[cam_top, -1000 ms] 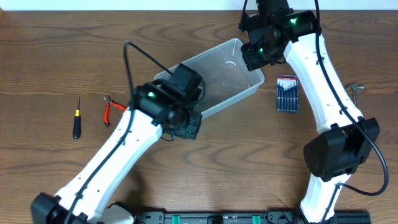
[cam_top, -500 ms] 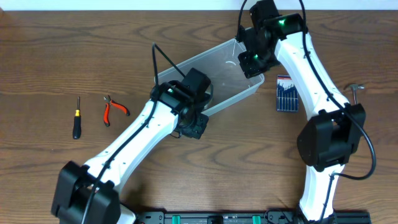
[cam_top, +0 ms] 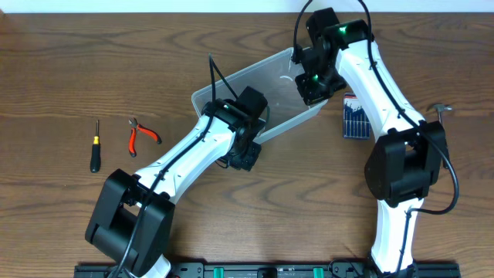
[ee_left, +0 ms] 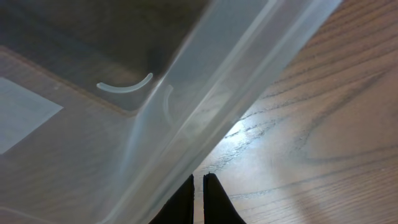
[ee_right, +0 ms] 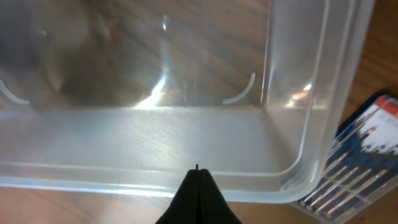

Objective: Pack container

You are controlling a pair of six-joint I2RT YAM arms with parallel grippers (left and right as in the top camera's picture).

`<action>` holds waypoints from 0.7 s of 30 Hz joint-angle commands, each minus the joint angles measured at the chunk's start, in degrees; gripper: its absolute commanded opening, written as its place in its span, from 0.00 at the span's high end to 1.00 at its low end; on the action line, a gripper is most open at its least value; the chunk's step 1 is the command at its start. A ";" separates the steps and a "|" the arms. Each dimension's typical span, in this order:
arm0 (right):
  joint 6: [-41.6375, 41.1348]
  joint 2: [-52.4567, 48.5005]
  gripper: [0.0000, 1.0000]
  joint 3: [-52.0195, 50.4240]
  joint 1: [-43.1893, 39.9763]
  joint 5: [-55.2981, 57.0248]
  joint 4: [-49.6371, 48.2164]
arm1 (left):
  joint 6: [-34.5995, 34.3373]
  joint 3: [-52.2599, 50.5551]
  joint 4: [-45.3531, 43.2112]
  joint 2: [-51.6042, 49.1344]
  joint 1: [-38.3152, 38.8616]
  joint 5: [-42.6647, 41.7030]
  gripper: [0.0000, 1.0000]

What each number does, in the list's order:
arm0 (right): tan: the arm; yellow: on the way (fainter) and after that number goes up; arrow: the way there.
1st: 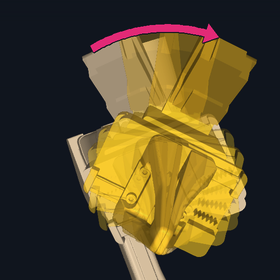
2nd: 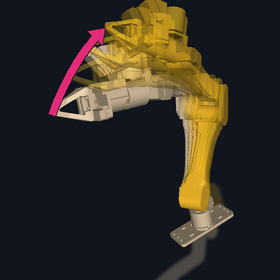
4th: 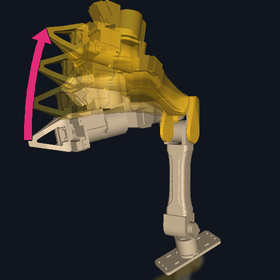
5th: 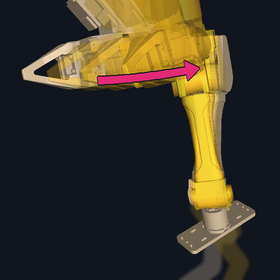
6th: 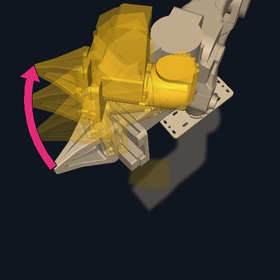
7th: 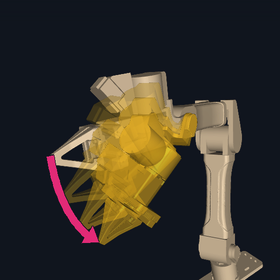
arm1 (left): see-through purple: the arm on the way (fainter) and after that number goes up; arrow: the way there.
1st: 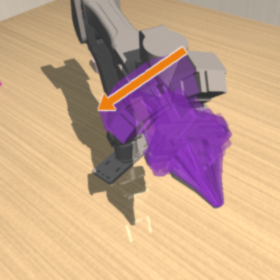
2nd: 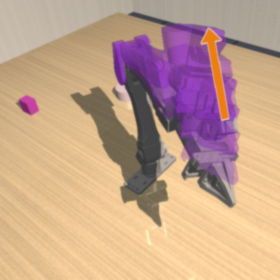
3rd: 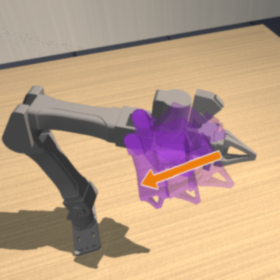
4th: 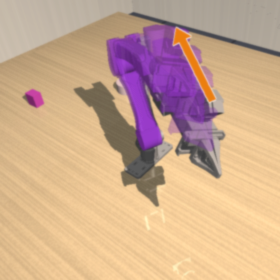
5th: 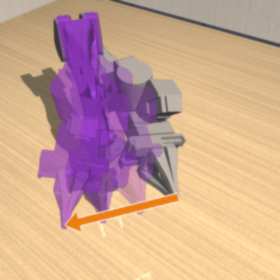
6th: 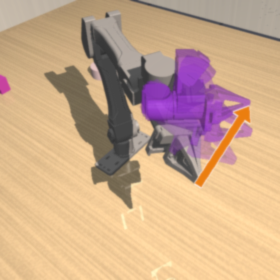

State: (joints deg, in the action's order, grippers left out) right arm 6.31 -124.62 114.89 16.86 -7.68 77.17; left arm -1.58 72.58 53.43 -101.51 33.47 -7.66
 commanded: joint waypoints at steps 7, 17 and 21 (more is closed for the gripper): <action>0.20 -1.20 0.99 -0.39 0.31 0.79 2.27 | 0.52 -0.42 -0.24 -0.28 -2.12 1.97 0.94; 0.17 -1.20 0.99 -1.86 0.31 1.53 2.03 | 1.18 -0.42 -0.52 -0.28 -5.16 2.40 0.94; -0.07 -1.20 0.99 -2.86 0.31 1.51 -0.81 | 1.18 -0.42 -0.44 -0.28 -5.16 2.40 0.94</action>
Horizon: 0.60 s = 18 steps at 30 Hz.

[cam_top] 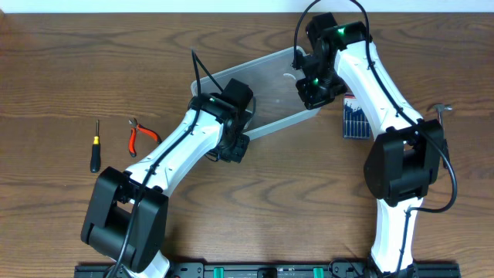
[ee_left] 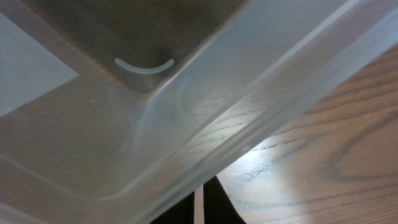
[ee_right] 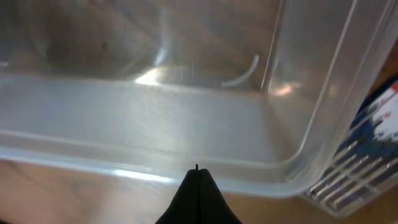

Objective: Pack container

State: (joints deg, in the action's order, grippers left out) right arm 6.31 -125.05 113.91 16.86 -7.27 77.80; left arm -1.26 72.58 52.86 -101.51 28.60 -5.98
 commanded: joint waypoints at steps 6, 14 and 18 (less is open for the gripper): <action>-0.70 -0.76 0.98 -1.88 0.31 1.09 -5.64 | 0.85 -0.42 0.13 -0.28 -0.28 0.72 0.94; -1.16 -0.76 0.99 -1.88 0.33 1.07 -2.67 | 1.09 -0.42 -1.20 -0.28 -0.31 2.40 0.94; -1.62 -0.76 0.99 -1.90 0.33 1.03 -0.35 | 1.46 -0.42 -2.49 -0.28 -0.31 3.39 0.94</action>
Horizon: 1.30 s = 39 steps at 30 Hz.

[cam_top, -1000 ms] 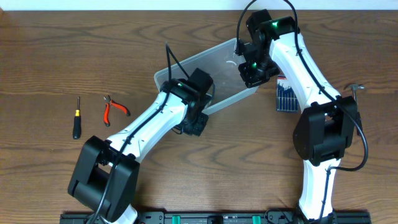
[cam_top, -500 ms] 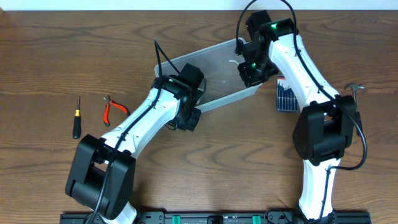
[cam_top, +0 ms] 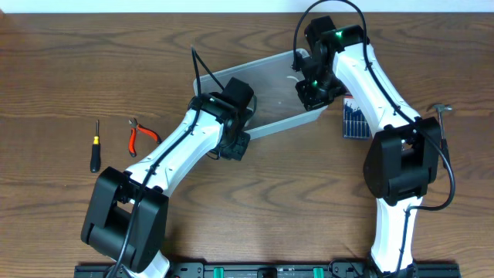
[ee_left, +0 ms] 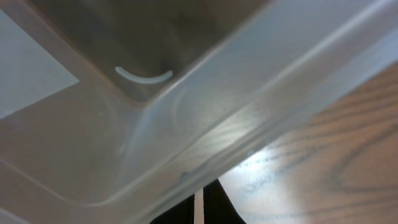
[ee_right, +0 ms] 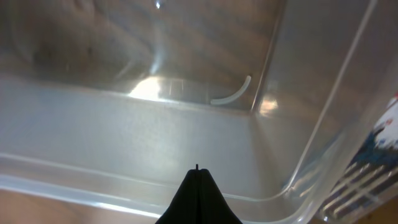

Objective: Pack container

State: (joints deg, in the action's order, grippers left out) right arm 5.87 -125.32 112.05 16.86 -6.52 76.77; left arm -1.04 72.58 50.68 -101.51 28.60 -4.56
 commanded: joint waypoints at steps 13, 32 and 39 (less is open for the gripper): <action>-1.36 -0.50 0.99 -0.04 0.39 0.20 6.25 | 1.22 -0.39 -3.10 -0.28 -4.24 4.39 0.94; 0.39 -0.24 0.99 7.32 0.04 1.14 -0.72 | 1.01 -0.33 1.73 12.02 -5.77 10.78 0.94; -13.90 4.63 0.31 26.08 -2.51 13.33 4.90 | -2.40 -0.35 7.04 28.33 -9.31 14.69 0.23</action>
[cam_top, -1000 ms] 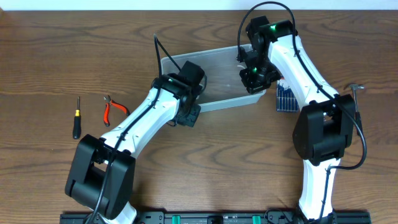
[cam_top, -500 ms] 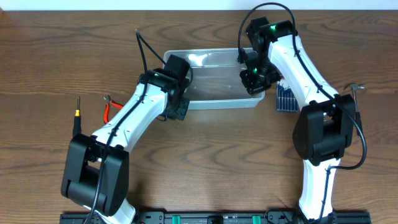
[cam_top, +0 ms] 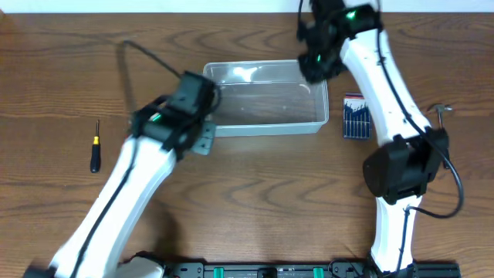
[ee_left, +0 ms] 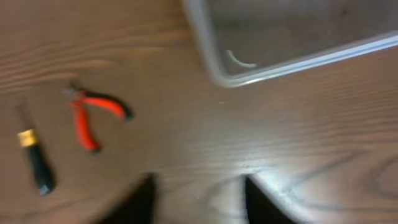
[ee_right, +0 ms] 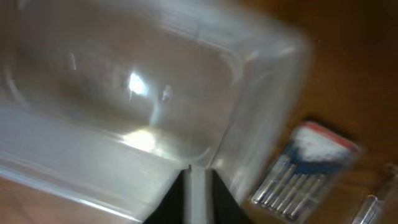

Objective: Pack container
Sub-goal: 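Release the container and move the right gripper over the blue screwdriver case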

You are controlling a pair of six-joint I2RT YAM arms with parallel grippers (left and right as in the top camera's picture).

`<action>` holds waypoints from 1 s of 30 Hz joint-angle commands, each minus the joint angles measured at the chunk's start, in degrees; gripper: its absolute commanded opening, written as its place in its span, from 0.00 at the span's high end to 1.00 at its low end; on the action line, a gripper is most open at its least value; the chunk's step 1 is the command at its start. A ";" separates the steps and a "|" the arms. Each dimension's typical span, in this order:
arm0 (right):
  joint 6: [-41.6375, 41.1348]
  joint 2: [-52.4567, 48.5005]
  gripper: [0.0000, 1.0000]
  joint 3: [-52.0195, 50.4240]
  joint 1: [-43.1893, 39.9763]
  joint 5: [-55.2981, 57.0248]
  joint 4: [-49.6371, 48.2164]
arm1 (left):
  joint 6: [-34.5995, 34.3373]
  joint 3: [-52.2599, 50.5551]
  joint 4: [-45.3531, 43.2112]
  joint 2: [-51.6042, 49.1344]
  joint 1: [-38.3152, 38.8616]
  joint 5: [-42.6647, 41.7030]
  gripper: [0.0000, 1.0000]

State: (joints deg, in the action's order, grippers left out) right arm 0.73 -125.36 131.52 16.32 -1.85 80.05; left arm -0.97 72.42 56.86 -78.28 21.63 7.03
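The clear plastic container [cam_top: 266, 123] lies square to the table edge at the middle back, with nothing inside. My left gripper [cam_top: 197, 140] hangs just off its front left corner, jaws wide open and bare [ee_left: 199, 202], the container corner [ee_left: 217, 74] ahead of it. My right gripper [cam_top: 312, 68] is over the container's back right corner; in the blurred right wrist view its fingers [ee_right: 198, 186] stand a narrow gap apart above the container wall [ee_right: 93, 162]. Red-handled pliers [ee_left: 93, 118] and a small screwdriver [ee_left: 34, 165] lie to the left.
A blue pack of screwdriver bits [cam_top: 356, 116] lies right of the container, also in the right wrist view [ee_right: 305, 168]. A small metal tool [cam_top: 441, 110] is at the far right. The yellow-and-black screwdriver [cam_top: 95, 147] lies at far left. My left arm hides the pliers overhead.
The container has turned from slanted to square with the table edge. My left gripper has opened and pulled back to the left, off the wall. My right gripper has risen and parted slightly.
The container lay steeply slanted, both grippers shut, the left against its front wall and the right at its far right end. At each later moment it lay flatter. Now it sits straight, and both grippers have come off it with jaws apart.
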 commanded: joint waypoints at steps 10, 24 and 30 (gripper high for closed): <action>-16.94 11.30 0.01 9.60 -12.07 10.62 13.62 | -7.50 -0.20 4.63 21.33 -12.96 2.29 0.02; -18.51 10.27 0.01 -30.84 -15.17 6.38 -5.53 | -7.50 -0.20 7.76 18.88 -13.53 2.01 0.02; -14.25 10.27 0.01 -42.71 -15.23 4.74 -19.02 | -7.50 -0.20 7.80 18.75 -13.53 2.01 0.02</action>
State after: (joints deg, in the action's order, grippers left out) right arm -16.27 -115.59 92.29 1.58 4.03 63.92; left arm -7.73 72.42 64.49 -59.40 8.36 9.02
